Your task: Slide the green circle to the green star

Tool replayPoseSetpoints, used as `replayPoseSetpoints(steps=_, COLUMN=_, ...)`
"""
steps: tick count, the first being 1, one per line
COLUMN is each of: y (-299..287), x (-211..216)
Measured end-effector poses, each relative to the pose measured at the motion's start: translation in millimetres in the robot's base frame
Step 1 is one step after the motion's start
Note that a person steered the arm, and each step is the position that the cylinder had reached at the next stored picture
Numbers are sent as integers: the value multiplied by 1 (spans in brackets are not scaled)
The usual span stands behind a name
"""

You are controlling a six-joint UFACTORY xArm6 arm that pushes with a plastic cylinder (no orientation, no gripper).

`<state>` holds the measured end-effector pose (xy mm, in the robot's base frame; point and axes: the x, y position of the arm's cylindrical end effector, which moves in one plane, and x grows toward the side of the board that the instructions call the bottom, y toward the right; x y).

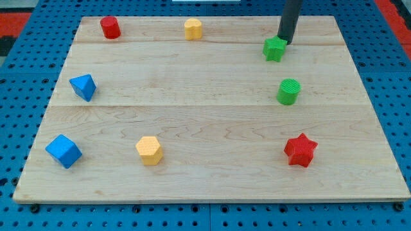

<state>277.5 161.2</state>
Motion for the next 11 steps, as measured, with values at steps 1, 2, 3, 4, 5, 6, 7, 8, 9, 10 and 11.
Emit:
replayPoseSetpoints(steps=1, y=-1, x=-24)
replayPoseSetpoints(steps=2, y=23, x=-18)
replayPoseSetpoints(steps=3, y=94, x=14)
replayPoseSetpoints(steps=4, y=104, x=75)
replayPoseSetpoints(steps=5, y=72, x=134)
replayPoseSetpoints(steps=6, y=23, x=163)
replayPoseSetpoints(steps=7, y=-32, x=162)
replayPoseSetpoints(steps=8, y=-33, x=127)
replayPoseSetpoints(steps=9, y=-29, x=87)
replayPoseSetpoints(steps=10, y=-29, x=98)
replayPoseSetpoints(steps=11, y=-62, x=110)
